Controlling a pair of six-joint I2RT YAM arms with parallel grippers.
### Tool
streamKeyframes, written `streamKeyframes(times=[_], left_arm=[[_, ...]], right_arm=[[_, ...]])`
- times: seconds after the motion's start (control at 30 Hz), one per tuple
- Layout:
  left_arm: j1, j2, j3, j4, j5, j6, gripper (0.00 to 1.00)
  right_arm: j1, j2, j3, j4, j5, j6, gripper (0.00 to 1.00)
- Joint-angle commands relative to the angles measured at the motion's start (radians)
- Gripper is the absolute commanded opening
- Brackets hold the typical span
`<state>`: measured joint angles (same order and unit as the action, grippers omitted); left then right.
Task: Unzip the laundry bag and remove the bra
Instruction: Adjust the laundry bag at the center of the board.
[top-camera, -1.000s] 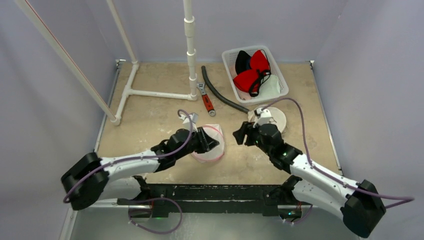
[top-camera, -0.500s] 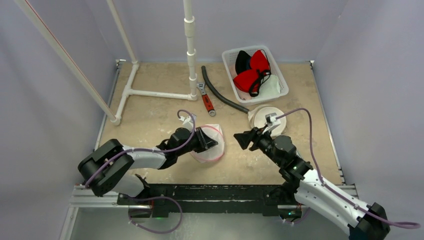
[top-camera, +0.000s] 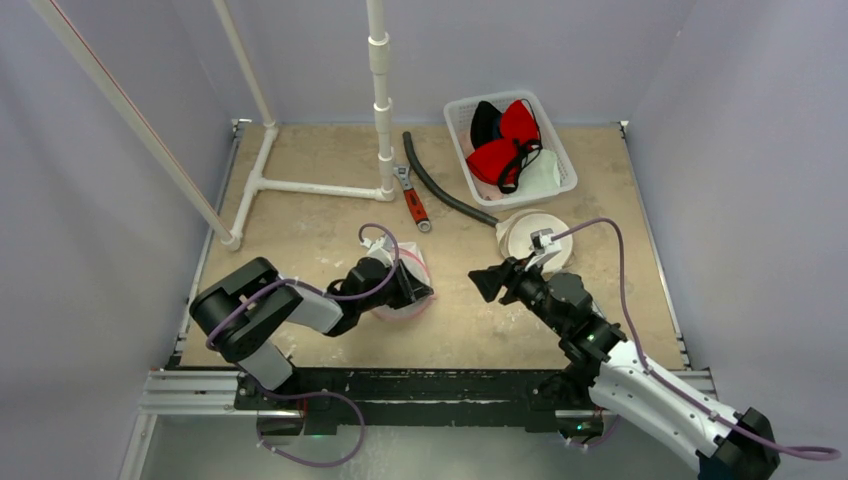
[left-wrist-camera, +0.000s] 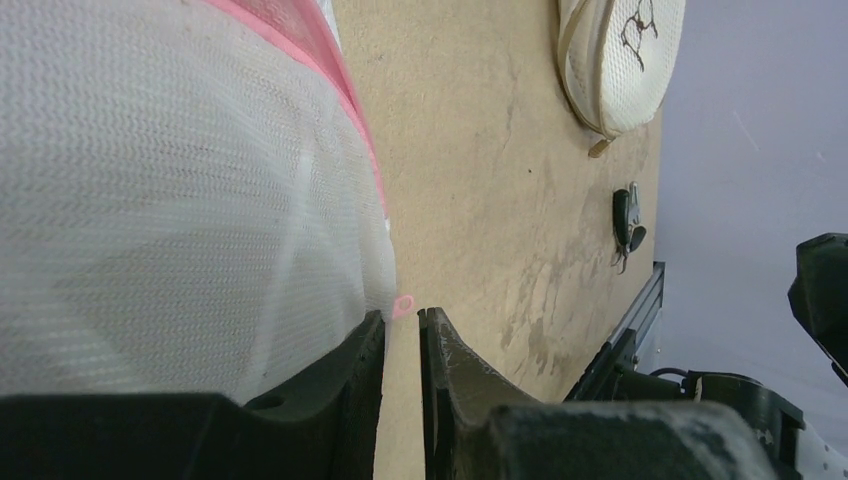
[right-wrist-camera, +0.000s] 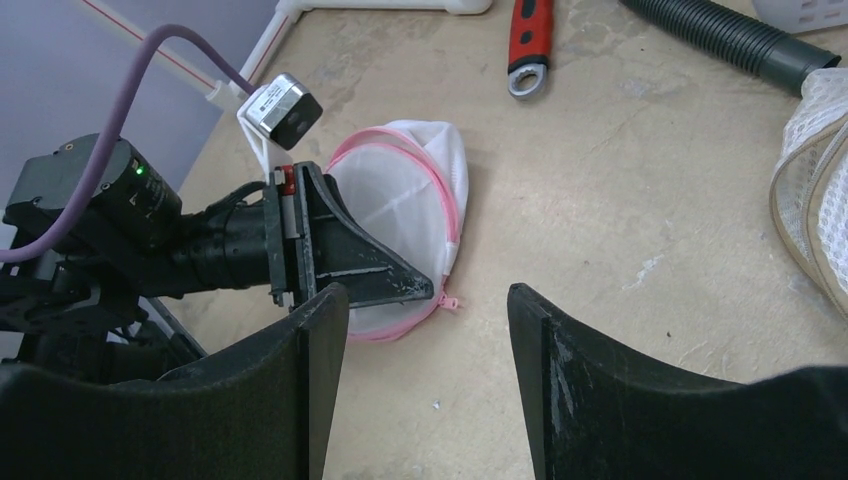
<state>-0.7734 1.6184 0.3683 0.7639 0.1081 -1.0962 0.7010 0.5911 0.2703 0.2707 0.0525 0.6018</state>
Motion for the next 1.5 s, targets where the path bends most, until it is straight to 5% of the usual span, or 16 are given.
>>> streamKeyframes(times=[0.0, 0.13, 0.4, 0.73, 0.8, 1.03, 1.47], left_arm=[[0.005, -0.005, -0.018, 0.079, 0.031, 0.018, 0.18], [0.006, -0.108, 0.003, 0.021, 0.043, 0.058, 0.19], [0.006, -0.448, 0.113, -0.362, -0.045, 0.202, 0.23], [0.006, -0.773, 0.097, -0.876, -0.406, 0.186, 0.26], [0.006, -0.802, 0.059, -0.937, -0.459, 0.147, 0.34], [0.007, -0.89, -0.084, -0.883, -0.451, 0.076, 0.68], [0.019, -0.723, -0.18, -0.628, -0.397, 0.045, 0.69]], right_arm=[[-0.002, -0.021, 0.016, -0.019, -0.005, -0.016, 0.62], [-0.002, -0.035, 0.035, -0.035, 0.009, -0.031, 0.63], [-0.001, -0.035, 0.083, -0.079, 0.055, -0.07, 0.65], [-0.001, -0.026, 0.067, -0.056, 0.036, -0.039, 0.66], [-0.001, -0.022, 0.066, -0.044, 0.036, -0.039, 0.66], [-0.001, -0.02, 0.078, -0.022, -0.05, -0.053, 0.7], [-0.002, -0.057, 0.098, -0.051, -0.114, -0.033, 0.71]])
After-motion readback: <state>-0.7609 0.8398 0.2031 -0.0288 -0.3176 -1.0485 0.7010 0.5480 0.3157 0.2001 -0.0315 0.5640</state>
